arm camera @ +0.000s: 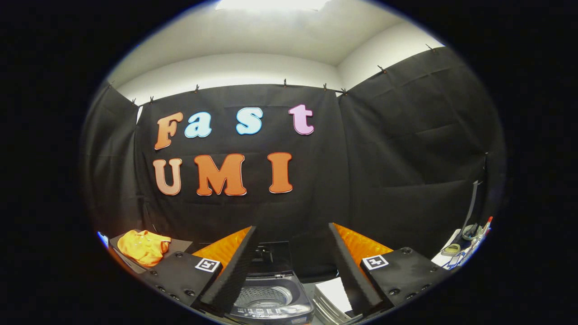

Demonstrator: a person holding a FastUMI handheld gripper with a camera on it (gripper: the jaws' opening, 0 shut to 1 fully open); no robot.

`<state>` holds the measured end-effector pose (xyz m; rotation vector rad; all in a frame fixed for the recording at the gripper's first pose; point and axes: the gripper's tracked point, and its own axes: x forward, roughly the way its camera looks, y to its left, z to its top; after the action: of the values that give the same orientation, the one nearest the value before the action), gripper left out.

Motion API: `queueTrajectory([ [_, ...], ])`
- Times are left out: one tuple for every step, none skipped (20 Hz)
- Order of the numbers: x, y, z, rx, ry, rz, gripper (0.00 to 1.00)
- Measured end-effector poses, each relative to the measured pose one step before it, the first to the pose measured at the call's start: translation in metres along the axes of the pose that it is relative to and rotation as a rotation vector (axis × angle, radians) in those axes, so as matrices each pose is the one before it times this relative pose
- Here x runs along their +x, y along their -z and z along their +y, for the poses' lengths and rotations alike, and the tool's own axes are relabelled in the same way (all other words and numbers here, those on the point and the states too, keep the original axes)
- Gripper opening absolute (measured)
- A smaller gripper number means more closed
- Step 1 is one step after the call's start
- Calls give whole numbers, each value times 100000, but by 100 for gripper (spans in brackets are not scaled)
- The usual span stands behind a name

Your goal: Put the clothes into the washing machine and then close the washing machine lid.

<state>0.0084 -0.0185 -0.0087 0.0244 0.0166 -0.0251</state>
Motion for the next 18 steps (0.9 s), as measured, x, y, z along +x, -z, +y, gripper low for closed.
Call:
queueTrajectory([
  [201, -57, -225, 108, 610, -183, 98],
  [33, 2, -199, 112, 590, -331, 98],
  [-4, -99, -244, 6, 530, -233, 98],
  [24, -51, -162, -103, 319, -369, 98],
  [-117, -122, -40, -169, 119, -300, 98],
  [34, 3, -13, -73, 14, -369, 98],
  [60, -25, 21, 23, -162, -396, 98],
  [-44, -4, 24, 139, -23, -487, 99],
  [-35, -151, -65, 121, -116, -262, 99],
  [-113, -15, -52, 38, 69, -126, 99],
  [-75, 25, -160, -78, 158, -73, 98],
  [-46, 55, -41, -79, 79, -172, 98],
  [-59, -239, -111, -54, 27, -225, 98],
  [-143, -42, -64, -17, 100, -121, 98],
  [-60, 97, -61, -172, -76, 53, 98],
  [-19, -27, -60, -302, 60, -110, 98],
  [19, -79, -61, -441, 51, -95, 98],
  [-153, 12, -61, -350, 122, 0, 98],
])
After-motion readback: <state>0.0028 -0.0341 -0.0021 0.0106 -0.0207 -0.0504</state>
